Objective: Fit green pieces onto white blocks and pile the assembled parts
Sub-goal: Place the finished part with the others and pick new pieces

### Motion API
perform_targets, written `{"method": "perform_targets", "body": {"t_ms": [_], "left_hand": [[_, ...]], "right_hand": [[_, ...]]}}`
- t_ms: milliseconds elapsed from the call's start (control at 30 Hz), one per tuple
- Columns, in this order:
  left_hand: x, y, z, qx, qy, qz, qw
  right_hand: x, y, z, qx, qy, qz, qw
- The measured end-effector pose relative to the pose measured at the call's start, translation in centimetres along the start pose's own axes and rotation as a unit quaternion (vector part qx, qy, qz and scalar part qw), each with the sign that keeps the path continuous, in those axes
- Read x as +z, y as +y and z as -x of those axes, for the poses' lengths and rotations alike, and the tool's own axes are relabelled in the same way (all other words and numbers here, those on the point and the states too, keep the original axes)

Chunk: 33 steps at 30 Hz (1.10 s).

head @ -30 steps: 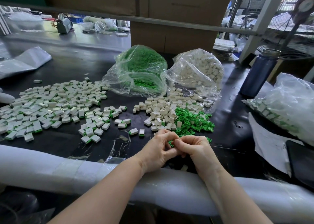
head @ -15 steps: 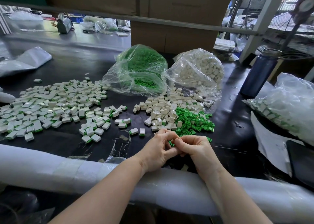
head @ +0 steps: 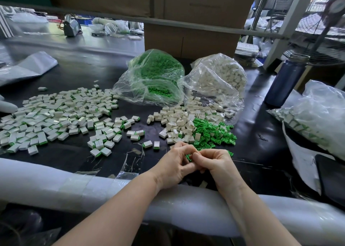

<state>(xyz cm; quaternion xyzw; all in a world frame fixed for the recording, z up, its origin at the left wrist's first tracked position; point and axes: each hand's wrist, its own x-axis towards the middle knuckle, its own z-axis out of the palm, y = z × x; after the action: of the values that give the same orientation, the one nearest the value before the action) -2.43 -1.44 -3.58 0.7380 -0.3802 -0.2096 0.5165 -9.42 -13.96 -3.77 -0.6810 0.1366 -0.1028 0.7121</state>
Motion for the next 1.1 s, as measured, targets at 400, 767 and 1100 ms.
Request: {"method": "perform_targets", "body": {"t_ms": [400, 767, 1100], "left_hand": [[-0.06, -0.03, -0.04, -0.002, -0.002, -0.006, 1.000], [-0.14, -0.26, -0.12, 0.000, 0.006, 0.008, 1.000], [-0.35, -0.47, -0.22, -0.025, 0.089, 0.053, 0.994]], "right_hand": [[0.05, -0.12, 0.04, -0.005, 0.000, 0.000, 1.000], [0.12, -0.14, 0.05, -0.020, -0.005, 0.010, 1.000], [0.09, 0.02, -0.01, -0.038, 0.069, -0.004, 0.997]]}}
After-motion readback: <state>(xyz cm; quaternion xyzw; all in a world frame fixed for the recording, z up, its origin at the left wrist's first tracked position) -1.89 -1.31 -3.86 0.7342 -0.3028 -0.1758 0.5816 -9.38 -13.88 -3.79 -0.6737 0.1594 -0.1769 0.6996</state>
